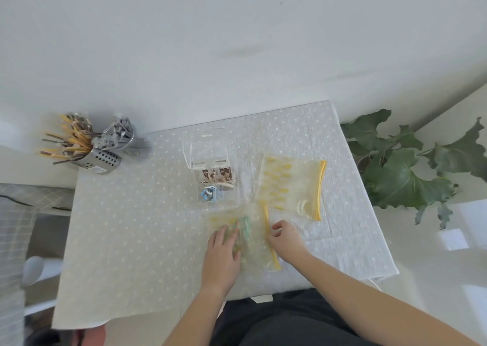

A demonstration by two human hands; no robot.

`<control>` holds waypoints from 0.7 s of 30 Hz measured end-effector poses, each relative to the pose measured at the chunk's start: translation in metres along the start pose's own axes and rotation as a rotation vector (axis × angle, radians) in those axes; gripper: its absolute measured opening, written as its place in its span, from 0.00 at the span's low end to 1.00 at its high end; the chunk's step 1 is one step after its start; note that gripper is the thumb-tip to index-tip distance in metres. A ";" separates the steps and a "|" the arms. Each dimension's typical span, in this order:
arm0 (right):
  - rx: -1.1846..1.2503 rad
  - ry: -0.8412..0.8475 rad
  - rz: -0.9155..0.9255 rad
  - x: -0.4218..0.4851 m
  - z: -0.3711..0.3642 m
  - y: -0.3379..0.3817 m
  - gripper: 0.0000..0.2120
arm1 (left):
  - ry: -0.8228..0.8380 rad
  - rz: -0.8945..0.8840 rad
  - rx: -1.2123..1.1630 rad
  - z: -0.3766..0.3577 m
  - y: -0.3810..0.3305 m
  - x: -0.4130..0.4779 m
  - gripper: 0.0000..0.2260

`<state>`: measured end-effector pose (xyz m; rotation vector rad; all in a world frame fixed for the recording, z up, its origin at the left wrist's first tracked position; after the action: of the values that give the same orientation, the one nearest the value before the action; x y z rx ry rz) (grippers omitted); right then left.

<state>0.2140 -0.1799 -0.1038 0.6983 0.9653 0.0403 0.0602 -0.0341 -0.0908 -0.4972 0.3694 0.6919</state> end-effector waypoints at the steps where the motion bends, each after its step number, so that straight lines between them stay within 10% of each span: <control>1: 0.008 0.008 -0.016 -0.002 -0.003 0.001 0.14 | 0.007 -0.005 -0.005 -0.001 0.003 0.000 0.27; 12: 0.202 0.027 -0.017 -0.021 -0.016 0.018 0.05 | 0.083 0.026 -0.143 0.020 0.013 0.003 0.24; 21: 0.346 0.171 0.101 -0.080 -0.036 0.069 0.09 | 0.100 0.189 -0.925 0.098 0.002 -0.013 0.06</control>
<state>0.1583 -0.1335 -0.0195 1.0762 1.1128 0.0218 0.0652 0.0146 -0.0050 -1.3888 0.1693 1.0134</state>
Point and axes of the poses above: each hand's wrist, its own x-axis towards the middle knuckle, its own z-axis out of the back of the hand, y = z × x, the point moved 5 cm from there along x, towards the middle knuckle, and after that the axes turned 6 degrees about x, right-handed, at the moved point
